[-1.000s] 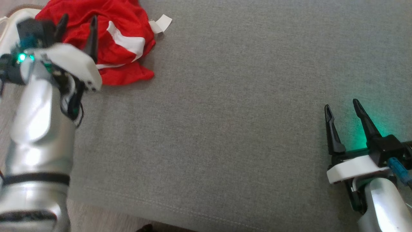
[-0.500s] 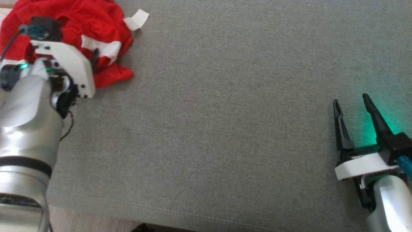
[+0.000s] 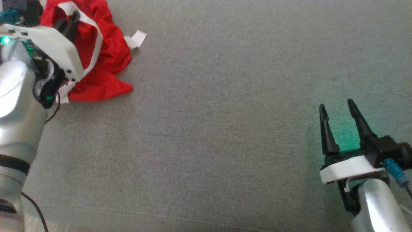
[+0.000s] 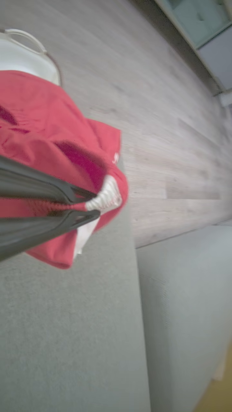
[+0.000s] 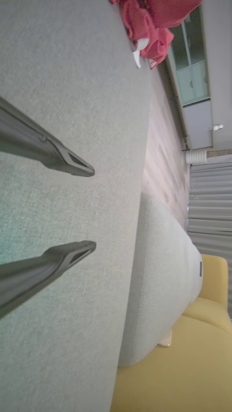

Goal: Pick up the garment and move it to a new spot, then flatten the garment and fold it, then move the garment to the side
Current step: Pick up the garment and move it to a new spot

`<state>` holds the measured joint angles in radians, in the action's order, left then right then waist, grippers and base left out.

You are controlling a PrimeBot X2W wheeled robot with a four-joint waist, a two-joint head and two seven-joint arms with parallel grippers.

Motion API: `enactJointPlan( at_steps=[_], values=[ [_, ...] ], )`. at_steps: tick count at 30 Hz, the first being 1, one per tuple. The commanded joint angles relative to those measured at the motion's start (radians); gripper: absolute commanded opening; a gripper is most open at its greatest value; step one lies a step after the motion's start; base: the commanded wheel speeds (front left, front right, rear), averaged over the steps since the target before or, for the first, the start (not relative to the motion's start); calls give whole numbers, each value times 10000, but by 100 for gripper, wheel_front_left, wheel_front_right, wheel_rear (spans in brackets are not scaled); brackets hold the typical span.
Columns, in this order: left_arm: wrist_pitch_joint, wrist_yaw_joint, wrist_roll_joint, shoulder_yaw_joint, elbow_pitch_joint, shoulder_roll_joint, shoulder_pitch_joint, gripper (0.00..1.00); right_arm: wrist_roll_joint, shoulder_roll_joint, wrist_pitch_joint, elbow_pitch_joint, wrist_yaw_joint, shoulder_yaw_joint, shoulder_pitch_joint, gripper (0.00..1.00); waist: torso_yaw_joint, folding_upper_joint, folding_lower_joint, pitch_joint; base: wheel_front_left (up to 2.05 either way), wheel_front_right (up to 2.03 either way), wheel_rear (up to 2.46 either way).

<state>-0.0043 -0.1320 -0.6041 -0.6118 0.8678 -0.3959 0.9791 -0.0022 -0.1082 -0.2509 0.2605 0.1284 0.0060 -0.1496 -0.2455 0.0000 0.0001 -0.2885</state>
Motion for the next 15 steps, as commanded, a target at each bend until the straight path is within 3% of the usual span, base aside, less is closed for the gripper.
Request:
enactJointPlan(
  at_steps=[1,7,15],
  values=[
    [-152,14,-180,75,-611,-769,769,0,99,107,-109,-238,23,311,9,100,326,0,-1,597,0,0,0],
    [-110,14,-757,-1376,-2575,-1444,1038,0,445,438,-109,-180,23,368,2,100,946,0,-1,1447,0,0,0],
    [-95,14,-1637,-2946,-4673,-2301,1641,0,1345,574,-109,-441,23,737,56,100,2697,0,-1,2499,0,0,0]
  ],
)
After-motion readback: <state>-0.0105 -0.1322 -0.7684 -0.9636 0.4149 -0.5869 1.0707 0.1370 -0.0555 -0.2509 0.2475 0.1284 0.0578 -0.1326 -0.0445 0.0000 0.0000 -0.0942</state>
